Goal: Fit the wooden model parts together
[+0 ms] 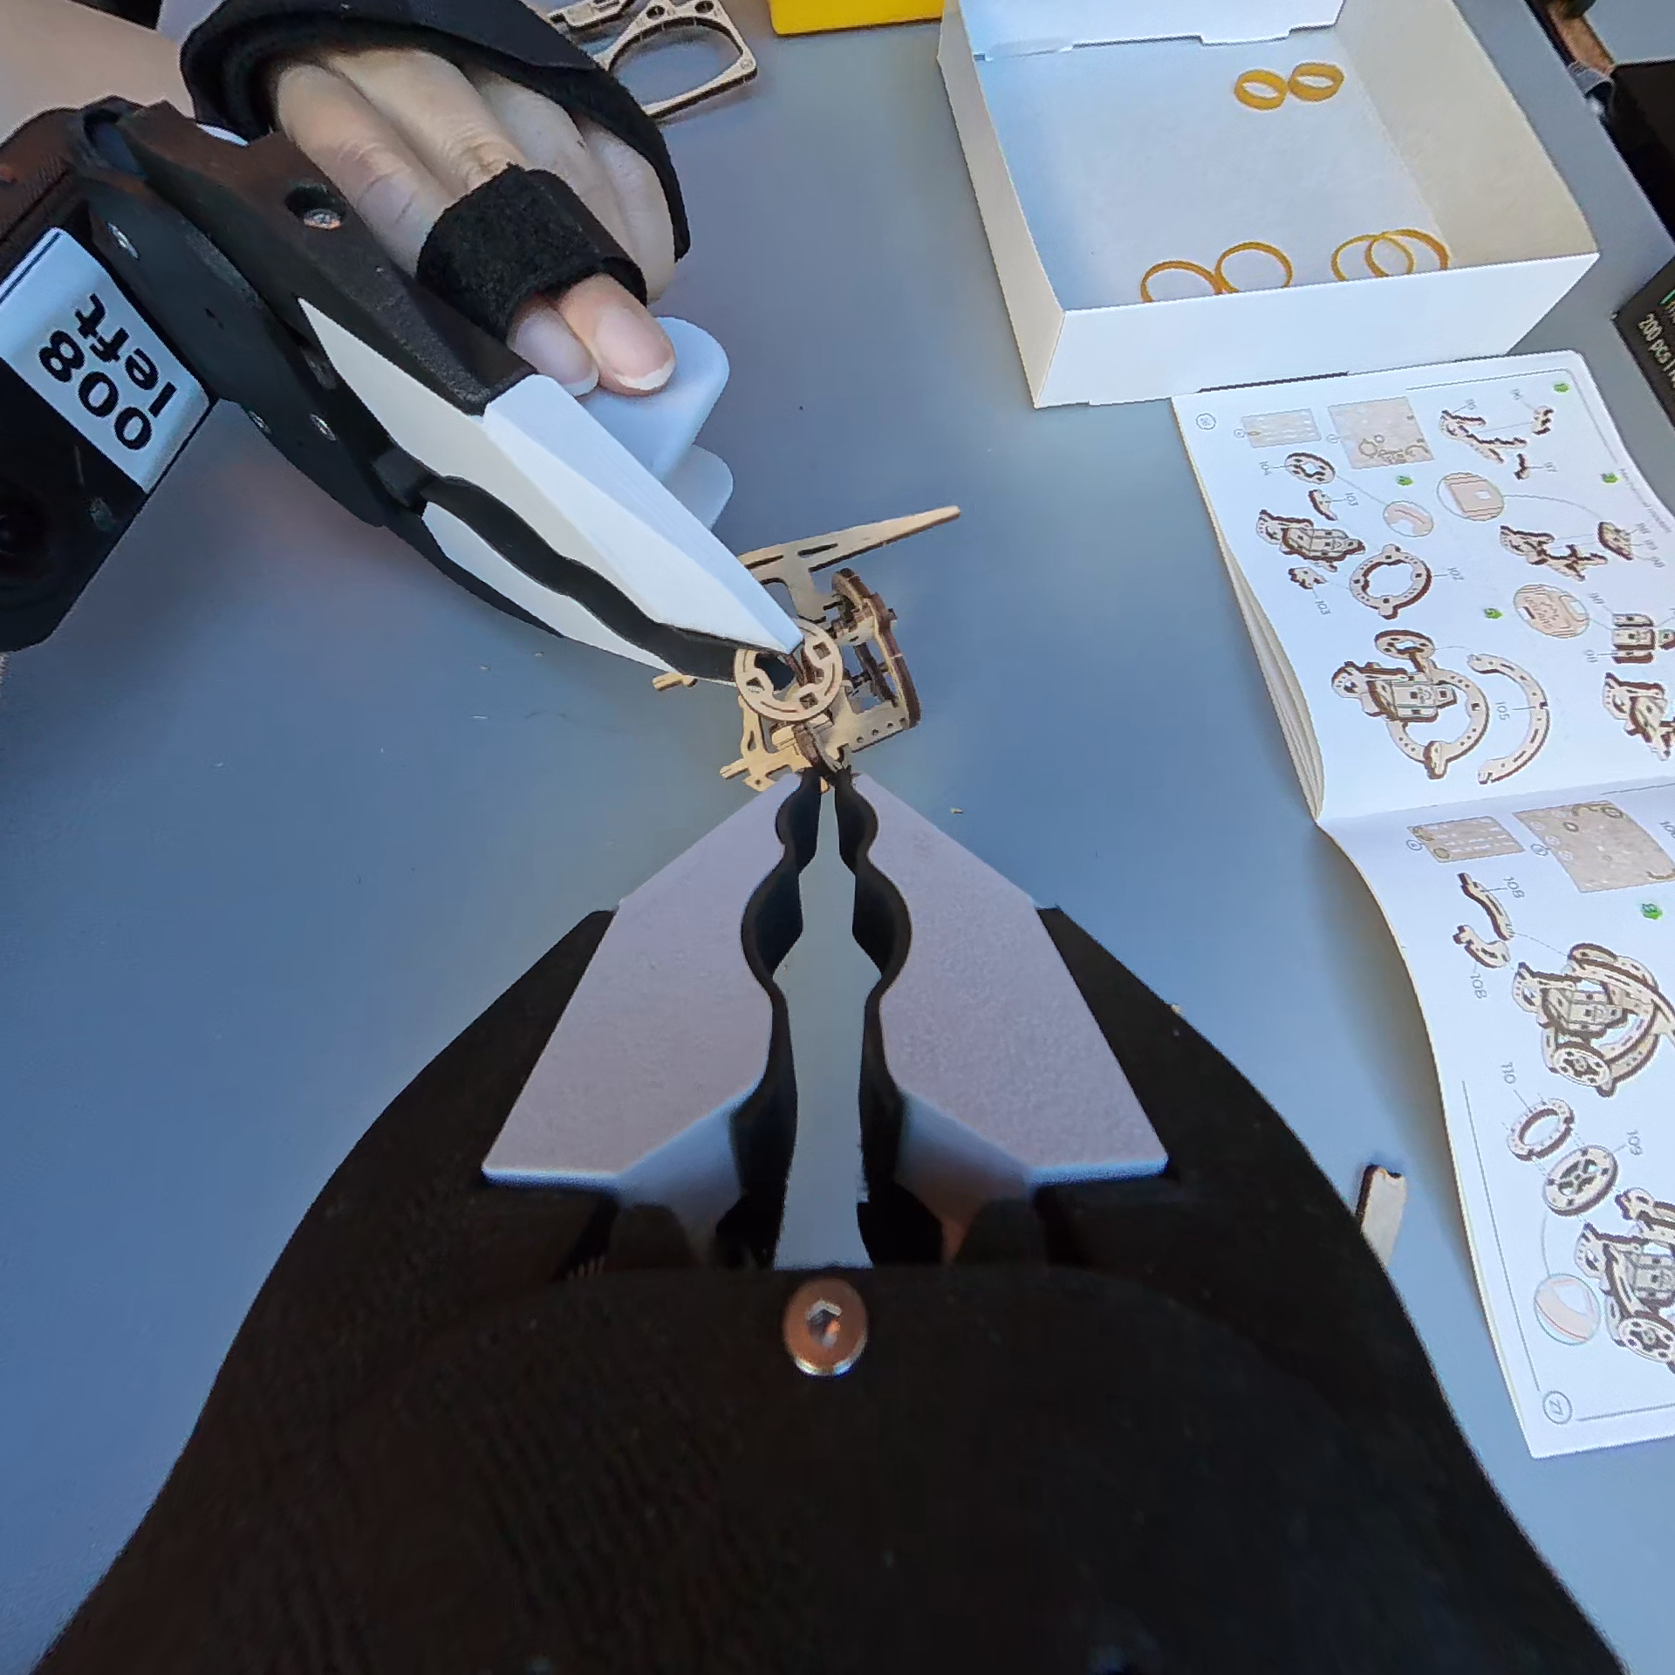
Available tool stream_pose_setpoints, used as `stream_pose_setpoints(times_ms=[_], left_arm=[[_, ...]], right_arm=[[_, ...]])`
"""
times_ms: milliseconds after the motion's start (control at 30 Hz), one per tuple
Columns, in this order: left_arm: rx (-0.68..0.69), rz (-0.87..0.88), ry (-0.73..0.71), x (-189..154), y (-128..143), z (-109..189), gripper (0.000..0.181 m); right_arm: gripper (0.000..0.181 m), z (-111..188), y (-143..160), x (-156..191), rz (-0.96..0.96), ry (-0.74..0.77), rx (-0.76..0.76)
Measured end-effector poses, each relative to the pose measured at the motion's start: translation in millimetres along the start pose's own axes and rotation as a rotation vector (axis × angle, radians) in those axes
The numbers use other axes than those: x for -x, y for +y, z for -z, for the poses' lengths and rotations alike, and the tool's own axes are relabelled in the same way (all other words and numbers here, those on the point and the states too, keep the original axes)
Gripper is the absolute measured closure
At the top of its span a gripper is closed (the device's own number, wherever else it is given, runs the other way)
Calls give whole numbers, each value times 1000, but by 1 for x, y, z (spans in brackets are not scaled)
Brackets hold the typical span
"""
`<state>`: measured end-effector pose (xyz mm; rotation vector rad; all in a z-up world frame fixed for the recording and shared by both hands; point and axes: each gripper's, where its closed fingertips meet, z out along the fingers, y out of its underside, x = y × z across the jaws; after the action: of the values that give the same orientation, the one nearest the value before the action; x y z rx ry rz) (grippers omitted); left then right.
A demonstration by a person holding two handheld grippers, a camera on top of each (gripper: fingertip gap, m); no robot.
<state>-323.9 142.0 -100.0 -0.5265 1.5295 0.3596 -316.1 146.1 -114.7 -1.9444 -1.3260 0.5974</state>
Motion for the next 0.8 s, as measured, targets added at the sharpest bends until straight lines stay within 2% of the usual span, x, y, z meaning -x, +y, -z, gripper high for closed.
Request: stream_pose_setpoints(times_ms=[200,467,633,733,800], left_arm=[[0,-3,5,-1,0,0,180],[-8,-1,8,-2,0,0,181],[-6,-7,13,-4,0,0,180],[-7,-14,16,-5,0,0,180],[-6,-14,19,-6,1,0,181]], right_arm=[[176,-2,0,2,10,-6,-8],[175,7,-6,3,-83,-111,-126],[172,12,-14,-1,-242,-204,-213],[162,16,-20,1,-389,-339,-256],[155,18,-25,3,-349,-370,-287]])
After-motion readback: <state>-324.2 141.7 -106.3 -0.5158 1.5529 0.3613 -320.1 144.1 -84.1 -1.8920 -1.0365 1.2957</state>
